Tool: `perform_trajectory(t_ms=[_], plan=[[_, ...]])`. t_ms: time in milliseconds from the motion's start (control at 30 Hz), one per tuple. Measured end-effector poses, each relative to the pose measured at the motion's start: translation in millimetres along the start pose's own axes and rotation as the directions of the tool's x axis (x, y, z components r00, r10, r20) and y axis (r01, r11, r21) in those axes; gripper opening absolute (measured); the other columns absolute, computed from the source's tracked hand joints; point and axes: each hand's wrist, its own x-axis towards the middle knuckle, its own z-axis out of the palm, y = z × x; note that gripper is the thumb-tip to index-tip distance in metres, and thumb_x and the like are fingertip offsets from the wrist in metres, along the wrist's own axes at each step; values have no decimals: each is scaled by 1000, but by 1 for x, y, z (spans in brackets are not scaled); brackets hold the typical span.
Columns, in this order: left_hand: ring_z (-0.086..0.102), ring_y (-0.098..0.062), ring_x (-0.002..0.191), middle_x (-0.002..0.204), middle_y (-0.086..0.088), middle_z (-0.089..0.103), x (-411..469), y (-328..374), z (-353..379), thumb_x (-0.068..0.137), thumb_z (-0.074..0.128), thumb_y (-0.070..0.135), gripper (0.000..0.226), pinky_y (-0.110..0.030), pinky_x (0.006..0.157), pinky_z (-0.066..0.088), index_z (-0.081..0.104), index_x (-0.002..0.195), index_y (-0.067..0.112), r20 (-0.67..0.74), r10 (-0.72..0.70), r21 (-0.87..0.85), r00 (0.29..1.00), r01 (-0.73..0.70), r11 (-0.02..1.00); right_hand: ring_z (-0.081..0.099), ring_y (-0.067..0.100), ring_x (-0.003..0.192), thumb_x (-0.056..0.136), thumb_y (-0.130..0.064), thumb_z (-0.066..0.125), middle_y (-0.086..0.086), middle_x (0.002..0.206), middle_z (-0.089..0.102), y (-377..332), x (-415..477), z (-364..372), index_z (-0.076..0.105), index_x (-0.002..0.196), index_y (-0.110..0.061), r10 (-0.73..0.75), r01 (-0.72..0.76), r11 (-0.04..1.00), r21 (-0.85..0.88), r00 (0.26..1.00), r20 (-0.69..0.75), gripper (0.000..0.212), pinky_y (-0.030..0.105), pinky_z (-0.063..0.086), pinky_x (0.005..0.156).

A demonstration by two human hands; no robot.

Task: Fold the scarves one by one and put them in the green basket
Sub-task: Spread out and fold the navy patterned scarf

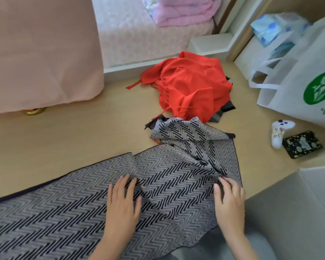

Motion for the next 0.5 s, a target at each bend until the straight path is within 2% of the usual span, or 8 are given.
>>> perform_trajectory(t_ms=[67, 133, 233, 267, 333, 400, 500], plan=[[32, -24, 135, 142, -10, 48, 9, 20, 6, 100, 6, 49, 67, -42, 113, 13, 49, 137, 13, 34, 41, 12, 999, -42, 999, 43, 19, 117, 98, -38, 40, 5, 125, 54, -14, 26, -10, 59, 124, -10, -102, 107, 991, 85, 993, -55, 43, 41, 40, 100], [27, -26, 139, 149, -10, 40, 16, 33, 14, 100, 5, 48, 63, -44, 113, 9, 38, 143, 16, 61, 72, 29, 996, -74, 997, 32, 17, 134, 100, -34, 44, 2, 145, 41, -24, 63, -9, 47, 138, -15, -149, 152, 977, 151, 988, -32, 43, 35, 27, 111], [21, -28, 143, 154, -11, 30, 21, 35, 25, 100, 6, 49, 63, -49, 113, 11, 29, 148, 15, 54, 79, 54, 995, -82, 995, 1, 12, 147, 100, -37, 41, -5, 160, 3, -30, 116, 10, 20, 152, -21, -224, 174, 959, 223, 949, 222, 59, 28, 8, 118], [20, -28, 144, 156, -11, 27, 21, 32, 27, 100, 7, 49, 63, -49, 113, 13, 26, 150, 14, 39, 89, 63, 995, -91, 994, -5, 11, 147, 100, -41, 38, -5, 160, -4, -27, 126, 19, 12, 153, -23, -255, 213, 963, 165, 917, 306, 62, 31, 6, 119], [16, -27, 146, 159, -11, 20, 18, 24, 29, 100, 8, 50, 65, -49, 115, 14, 19, 153, 12, 11, 121, 84, 993, -122, 989, -10, 15, 147, 99, -49, 31, -4, 160, -9, -10, 138, 30, 1, 153, -25, -272, 315, 947, -56, 884, 380, 67, 37, 7, 120], [15, -26, 147, 160, -11, 15, 14, 17, 31, 100, 8, 50, 67, -48, 116, 13, 13, 153, 10, -11, 143, 103, 990, -141, 985, -8, 19, 147, 98, -53, 28, -1, 160, -6, 10, 143, 27, -2, 153, -24, -195, 266, 949, -169, 917, 348, 69, 39, 9, 119], [15, -26, 147, 160, -13, 12, 12, 12, 31, 100, 8, 51, 69, -49, 115, 14, 12, 153, 8, -11, 154, 131, 988, -152, 980, -4, 21, 148, 97, -54, 21, 3, 160, -6, 45, 144, 15, -2, 153, -20, 36, 34, 965, -258, 965, 260, 69, 41, 10, 118]])
